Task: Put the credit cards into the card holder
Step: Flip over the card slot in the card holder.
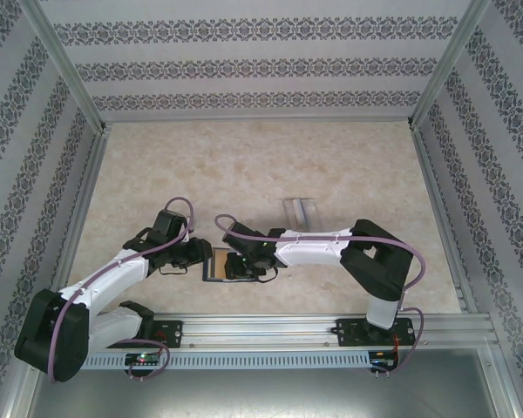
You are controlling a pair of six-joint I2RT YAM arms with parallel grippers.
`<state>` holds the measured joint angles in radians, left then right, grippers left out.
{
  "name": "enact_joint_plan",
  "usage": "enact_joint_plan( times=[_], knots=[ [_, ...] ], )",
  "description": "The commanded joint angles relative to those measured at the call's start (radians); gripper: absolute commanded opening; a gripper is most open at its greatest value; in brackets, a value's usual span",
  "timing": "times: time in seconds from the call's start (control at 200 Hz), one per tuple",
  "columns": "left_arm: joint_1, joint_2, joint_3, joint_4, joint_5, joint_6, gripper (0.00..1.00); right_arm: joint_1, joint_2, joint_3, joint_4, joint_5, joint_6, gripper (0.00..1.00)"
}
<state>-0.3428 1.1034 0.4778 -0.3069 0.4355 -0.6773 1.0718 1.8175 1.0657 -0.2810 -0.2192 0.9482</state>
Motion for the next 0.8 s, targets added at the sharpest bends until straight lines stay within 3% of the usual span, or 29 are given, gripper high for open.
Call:
enact_joint_plan(
  times=[0.0,0.125,0.55,0.635,0.794],
  knots=[
    [0.016,-0.007,0.01,-0.022,-0.008,0.013,0.35,0.013,0.024,0.037,-0.037,0.037,-0.019,0.21],
    [0.023,-0.015,-0.01,0.003,-0.011,0.001,0.36,0.019,0.026,0.047,-0.046,0.051,-0.024,0.14],
    [0.028,0.016,-0.026,0.056,0.004,-0.017,0.36,0.043,0.02,0.119,-0.094,0.099,-0.058,0.17],
    [0.03,0.027,-0.021,0.053,0.005,-0.012,0.36,0.043,0.038,0.128,-0.097,0.097,-0.07,0.07],
    [0.034,0.036,-0.035,0.076,0.001,-0.024,0.36,0.057,0.049,0.153,-0.153,0.14,-0.071,0.06]
  ],
)
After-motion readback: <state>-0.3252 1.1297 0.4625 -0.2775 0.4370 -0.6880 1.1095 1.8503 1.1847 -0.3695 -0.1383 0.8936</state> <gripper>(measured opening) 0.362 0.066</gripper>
